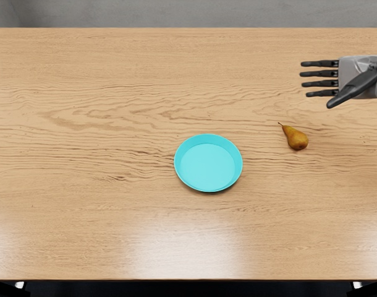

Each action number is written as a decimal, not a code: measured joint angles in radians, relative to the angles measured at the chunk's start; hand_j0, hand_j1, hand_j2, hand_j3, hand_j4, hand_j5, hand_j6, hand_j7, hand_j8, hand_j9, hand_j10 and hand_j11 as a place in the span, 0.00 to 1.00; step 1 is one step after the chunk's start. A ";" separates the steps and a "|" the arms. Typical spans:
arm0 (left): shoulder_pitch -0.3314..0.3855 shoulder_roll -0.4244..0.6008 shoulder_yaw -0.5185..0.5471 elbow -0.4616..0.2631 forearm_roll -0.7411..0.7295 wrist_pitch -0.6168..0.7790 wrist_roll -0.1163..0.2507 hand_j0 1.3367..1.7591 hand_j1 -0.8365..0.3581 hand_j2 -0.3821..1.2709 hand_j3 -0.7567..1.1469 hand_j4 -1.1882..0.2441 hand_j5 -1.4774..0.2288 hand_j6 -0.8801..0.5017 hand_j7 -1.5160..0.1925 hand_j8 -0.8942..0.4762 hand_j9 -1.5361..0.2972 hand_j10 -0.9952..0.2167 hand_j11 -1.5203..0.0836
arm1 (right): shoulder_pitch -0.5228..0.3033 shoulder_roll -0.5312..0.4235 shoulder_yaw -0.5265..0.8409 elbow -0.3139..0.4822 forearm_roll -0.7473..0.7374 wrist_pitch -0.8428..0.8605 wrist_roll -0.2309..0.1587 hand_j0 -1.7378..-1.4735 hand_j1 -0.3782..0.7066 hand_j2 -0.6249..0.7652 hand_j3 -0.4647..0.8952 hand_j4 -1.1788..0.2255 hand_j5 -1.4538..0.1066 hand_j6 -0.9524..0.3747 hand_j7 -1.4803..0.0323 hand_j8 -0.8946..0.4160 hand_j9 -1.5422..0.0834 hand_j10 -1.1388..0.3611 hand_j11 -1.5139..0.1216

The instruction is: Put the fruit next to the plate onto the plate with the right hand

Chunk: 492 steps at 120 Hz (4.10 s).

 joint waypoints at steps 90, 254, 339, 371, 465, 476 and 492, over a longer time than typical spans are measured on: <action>0.001 0.000 -0.003 0.000 0.000 0.000 0.000 0.76 0.98 0.23 0.40 0.82 0.86 0.63 0.88 0.64 0.83 0.81 0.94 | 0.185 0.086 -0.124 0.169 -0.326 0.000 0.000 0.30 0.03 0.45 0.34 0.84 0.93 0.72 0.98 0.68 0.95 0.76 0.93; 0.001 0.000 -0.002 0.000 0.000 0.000 0.000 0.76 0.98 0.23 0.40 0.82 0.86 0.63 0.88 0.64 0.83 0.81 0.94 | 0.406 0.174 -0.687 0.537 -0.656 -0.713 0.000 0.30 0.04 0.45 0.34 0.83 0.92 0.70 0.97 0.67 0.94 0.75 0.91; 0.001 0.000 -0.001 0.000 0.000 0.000 0.000 0.76 0.98 0.23 0.40 0.82 0.86 0.63 0.88 0.64 0.83 0.81 0.94 | 0.346 0.222 -0.819 0.517 -0.808 -0.974 0.000 0.30 0.06 0.45 0.34 0.82 0.91 0.69 0.95 0.66 0.92 0.74 0.90; 0.000 0.000 -0.001 0.000 0.000 0.000 0.000 0.76 0.98 0.23 0.40 0.82 0.86 0.63 0.88 0.64 0.83 0.81 0.94 | 0.340 0.258 -0.826 0.509 -0.815 -1.003 0.000 0.30 0.14 0.44 0.34 0.76 0.84 0.63 0.89 0.60 0.86 0.69 0.84; -0.006 0.000 0.000 0.000 0.000 0.000 0.000 0.76 0.98 0.23 0.40 0.82 0.86 0.63 0.88 0.64 0.83 0.81 0.94 | 0.271 0.341 -0.848 0.379 -0.826 -1.018 0.000 0.30 0.30 0.42 0.34 0.66 0.72 0.53 0.76 0.49 0.75 0.59 0.73; -0.005 0.000 0.000 0.000 0.000 0.001 0.000 0.76 0.98 0.23 0.40 0.82 0.86 0.63 0.88 0.64 0.83 0.81 0.94 | 0.264 0.343 -0.849 0.368 -0.826 -1.018 0.000 0.30 0.31 0.41 0.34 0.66 0.72 0.52 0.76 0.49 0.74 0.59 0.72; -0.006 0.000 0.000 0.000 0.000 0.000 0.000 0.76 0.98 0.23 0.40 0.82 0.86 0.63 0.88 0.64 0.83 0.81 0.94 | 0.260 0.350 -0.849 0.356 -0.827 -1.018 0.000 0.30 0.33 0.41 0.34 0.64 0.71 0.51 0.75 0.47 0.73 0.58 0.71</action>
